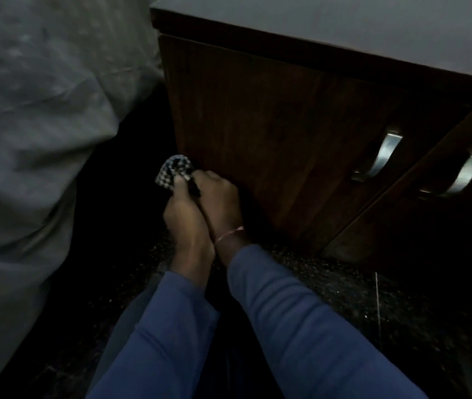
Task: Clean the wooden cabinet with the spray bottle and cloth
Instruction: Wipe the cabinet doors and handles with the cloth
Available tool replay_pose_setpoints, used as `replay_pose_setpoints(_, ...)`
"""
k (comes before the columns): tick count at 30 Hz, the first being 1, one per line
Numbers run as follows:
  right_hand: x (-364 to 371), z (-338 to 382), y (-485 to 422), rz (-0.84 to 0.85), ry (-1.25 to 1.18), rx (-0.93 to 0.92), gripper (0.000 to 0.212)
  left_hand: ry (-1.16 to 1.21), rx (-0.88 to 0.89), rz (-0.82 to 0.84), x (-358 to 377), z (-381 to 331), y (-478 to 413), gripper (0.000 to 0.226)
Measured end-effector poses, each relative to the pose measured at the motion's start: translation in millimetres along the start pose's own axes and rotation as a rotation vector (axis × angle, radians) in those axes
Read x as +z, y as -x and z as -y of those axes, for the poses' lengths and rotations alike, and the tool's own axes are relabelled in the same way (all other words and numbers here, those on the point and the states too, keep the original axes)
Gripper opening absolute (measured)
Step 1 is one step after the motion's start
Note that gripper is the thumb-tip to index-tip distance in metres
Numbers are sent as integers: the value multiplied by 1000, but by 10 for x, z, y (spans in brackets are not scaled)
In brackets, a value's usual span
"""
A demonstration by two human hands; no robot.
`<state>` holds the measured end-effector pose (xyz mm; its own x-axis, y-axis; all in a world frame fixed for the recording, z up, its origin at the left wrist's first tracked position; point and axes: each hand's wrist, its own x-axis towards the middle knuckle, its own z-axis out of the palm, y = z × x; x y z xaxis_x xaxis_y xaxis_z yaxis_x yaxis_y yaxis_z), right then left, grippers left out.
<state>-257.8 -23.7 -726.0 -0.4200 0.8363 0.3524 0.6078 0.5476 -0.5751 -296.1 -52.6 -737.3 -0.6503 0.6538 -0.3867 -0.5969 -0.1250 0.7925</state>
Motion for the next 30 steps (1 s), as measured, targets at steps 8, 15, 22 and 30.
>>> replay_pose_setpoints(8, -242, -663, 670, 23, 61, 165, 23, -41, -324, 163, 50, 799, 202, 46)
replay_pose_setpoints(15, -682, -1151, 1354, -212, 3, 502, 16, -480, -370, 679, 243, 1143, 584, 22)
replay_pose_setpoints(22, -1016, -1245, 1877, -393, -244, 654, 35, -1168, -68, 1041, 286, 790, 946, 77)
replay_pose_setpoints(30, -1083, -1156, 1923, -543, -173, 711, 34, -1096, -262, 732, 314, 1055, 867, 61)
